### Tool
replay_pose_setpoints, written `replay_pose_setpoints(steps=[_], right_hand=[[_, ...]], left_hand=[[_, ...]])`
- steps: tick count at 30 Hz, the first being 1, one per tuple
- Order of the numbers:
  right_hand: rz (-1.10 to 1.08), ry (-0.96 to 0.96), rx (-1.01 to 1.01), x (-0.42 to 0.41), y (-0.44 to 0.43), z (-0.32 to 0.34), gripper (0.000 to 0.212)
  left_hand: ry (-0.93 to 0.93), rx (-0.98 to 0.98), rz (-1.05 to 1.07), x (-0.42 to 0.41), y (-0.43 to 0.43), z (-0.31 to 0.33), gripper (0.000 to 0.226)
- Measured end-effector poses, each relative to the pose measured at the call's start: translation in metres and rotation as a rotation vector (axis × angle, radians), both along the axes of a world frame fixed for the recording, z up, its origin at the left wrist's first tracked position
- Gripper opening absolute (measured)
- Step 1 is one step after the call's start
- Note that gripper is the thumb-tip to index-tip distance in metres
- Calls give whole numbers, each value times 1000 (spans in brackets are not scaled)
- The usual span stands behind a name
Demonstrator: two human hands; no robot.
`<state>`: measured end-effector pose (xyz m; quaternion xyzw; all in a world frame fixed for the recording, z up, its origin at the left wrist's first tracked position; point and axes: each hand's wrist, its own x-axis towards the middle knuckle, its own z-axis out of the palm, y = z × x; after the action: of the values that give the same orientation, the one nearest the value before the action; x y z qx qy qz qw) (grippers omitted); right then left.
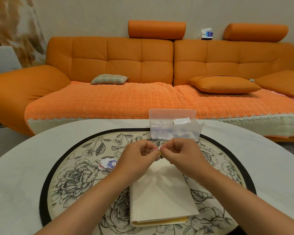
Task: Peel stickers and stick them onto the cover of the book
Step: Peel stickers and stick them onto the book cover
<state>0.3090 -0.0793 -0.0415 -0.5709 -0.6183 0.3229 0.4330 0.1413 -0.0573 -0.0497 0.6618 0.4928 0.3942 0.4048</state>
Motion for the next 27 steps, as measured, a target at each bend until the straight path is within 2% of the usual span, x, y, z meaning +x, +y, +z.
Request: replay_pose_setpoints(steps=[5, 10, 19, 27], right_hand=[[8, -82, 41, 3, 2, -1, 8], [-2, -66, 45, 2, 1, -1, 11], [-89, -448, 249, -4, -8, 4, 10], [-225, -573, 483, -6, -8, -4, 11]], left_hand=[[-24, 11, 6, 1, -2, -1, 10], [5, 2, 11, 1, -3, 0, 13], [8, 29, 53, 2, -7, 1, 10], [11, 48, 73, 3, -11, 3, 11]])
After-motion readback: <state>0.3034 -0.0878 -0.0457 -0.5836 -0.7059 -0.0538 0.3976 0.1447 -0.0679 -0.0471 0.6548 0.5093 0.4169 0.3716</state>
